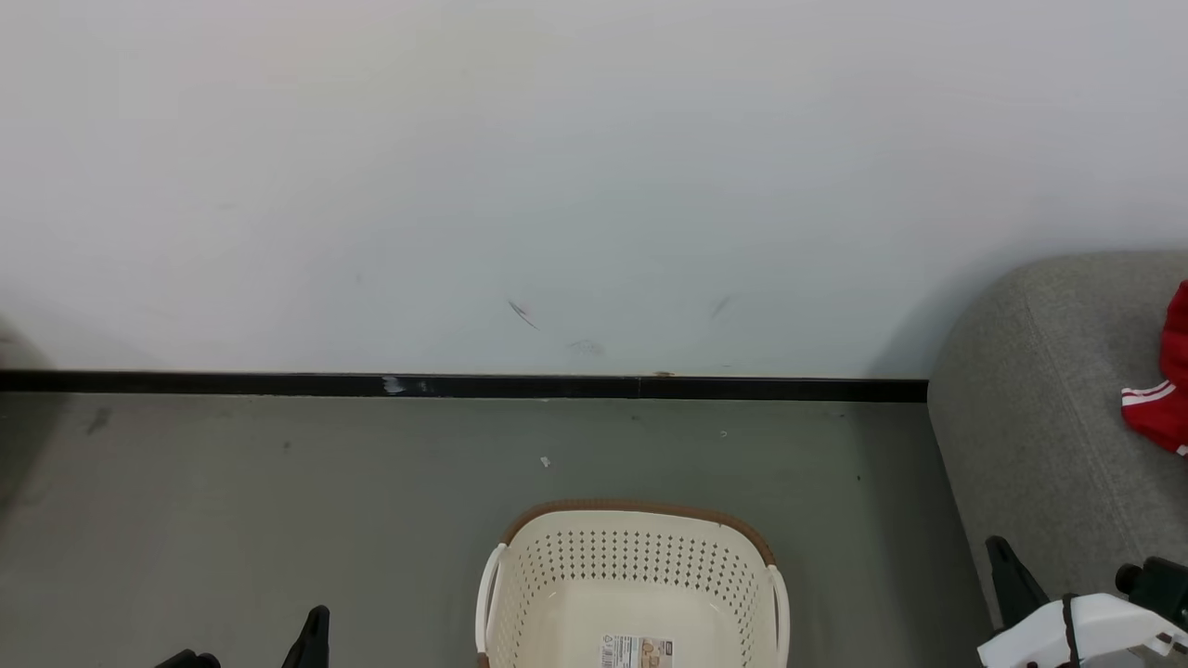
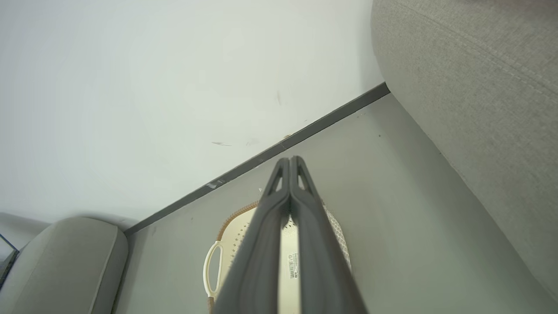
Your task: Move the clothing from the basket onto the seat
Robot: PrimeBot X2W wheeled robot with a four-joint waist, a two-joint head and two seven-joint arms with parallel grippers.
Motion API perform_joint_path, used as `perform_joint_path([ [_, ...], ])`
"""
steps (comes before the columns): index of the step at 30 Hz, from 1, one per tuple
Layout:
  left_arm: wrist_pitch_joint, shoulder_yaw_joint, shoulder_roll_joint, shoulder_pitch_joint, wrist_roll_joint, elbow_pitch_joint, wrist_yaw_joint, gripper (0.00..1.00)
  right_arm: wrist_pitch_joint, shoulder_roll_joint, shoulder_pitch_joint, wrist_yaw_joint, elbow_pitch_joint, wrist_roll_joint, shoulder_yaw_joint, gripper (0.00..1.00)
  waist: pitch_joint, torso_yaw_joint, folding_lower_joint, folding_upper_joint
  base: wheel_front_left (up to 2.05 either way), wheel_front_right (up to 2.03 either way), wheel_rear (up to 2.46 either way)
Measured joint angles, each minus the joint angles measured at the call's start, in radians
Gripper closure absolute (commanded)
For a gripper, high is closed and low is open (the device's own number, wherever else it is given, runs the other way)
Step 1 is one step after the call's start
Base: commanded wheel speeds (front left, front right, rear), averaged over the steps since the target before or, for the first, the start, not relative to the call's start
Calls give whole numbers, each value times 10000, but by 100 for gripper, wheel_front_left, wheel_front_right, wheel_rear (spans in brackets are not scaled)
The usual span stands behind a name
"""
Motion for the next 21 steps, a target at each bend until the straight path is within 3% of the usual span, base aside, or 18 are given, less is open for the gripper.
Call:
perform_joint_path([
  [5,176,192,-27,-25,-560,-96,-81,100,249,-6,-45,0,-29,823,-4,100,13,-116,38,0,0,0,0],
  [11,370,359,-48,-58,-1127,-190,-138,100,426,-13,-47,0,-119,1636,-2,100,33,-226,54,0,0,0,0],
  [16,533,525,-63,-151,-1676,-259,-213,100,593,-27,-49,0,-217,2437,8,100,67,-324,53,0,0,0,0],
  [21,709,663,-82,-174,-2213,-280,-274,100,702,-52,-52,-2,-288,3256,25,100,116,-401,18,0,0,0,0],
])
